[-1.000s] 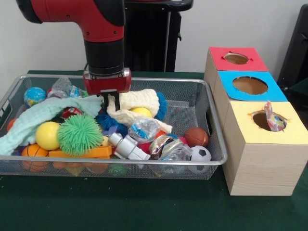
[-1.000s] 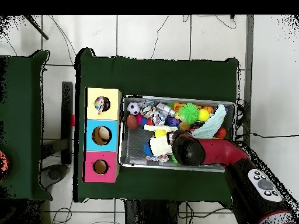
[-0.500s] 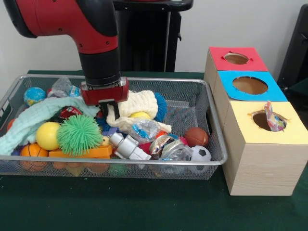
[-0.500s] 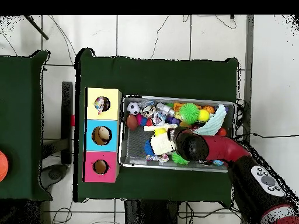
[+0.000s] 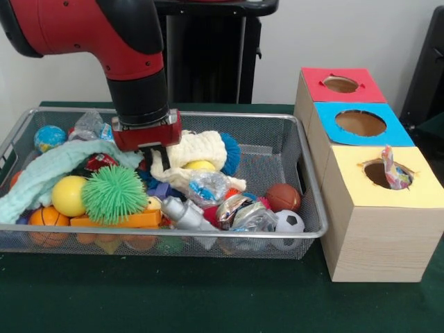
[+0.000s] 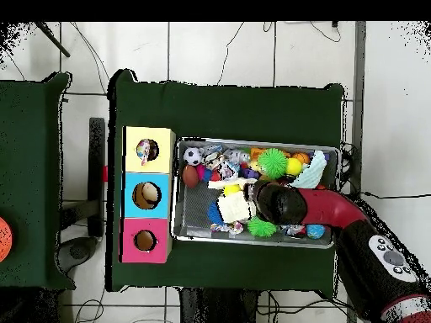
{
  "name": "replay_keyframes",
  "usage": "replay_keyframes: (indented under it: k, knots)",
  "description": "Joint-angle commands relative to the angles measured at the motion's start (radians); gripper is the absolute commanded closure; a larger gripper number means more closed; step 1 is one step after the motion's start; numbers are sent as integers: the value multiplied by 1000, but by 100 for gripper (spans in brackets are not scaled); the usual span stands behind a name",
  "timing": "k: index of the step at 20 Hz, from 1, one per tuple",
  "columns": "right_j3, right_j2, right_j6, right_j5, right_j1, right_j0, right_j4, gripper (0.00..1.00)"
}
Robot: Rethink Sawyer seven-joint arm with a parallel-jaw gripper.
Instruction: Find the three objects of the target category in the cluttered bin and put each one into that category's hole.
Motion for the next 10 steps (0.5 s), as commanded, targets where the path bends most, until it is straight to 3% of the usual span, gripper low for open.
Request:
replay_keyframes:
  k: [1,5,10]
  knots:
    - [-105,42,-253,206,-122,-39,-37,100]
    - [-77,59,-249,258,-160,-54,-25,100]
    - [-92,82,-253,264,-131,-66,-39,100]
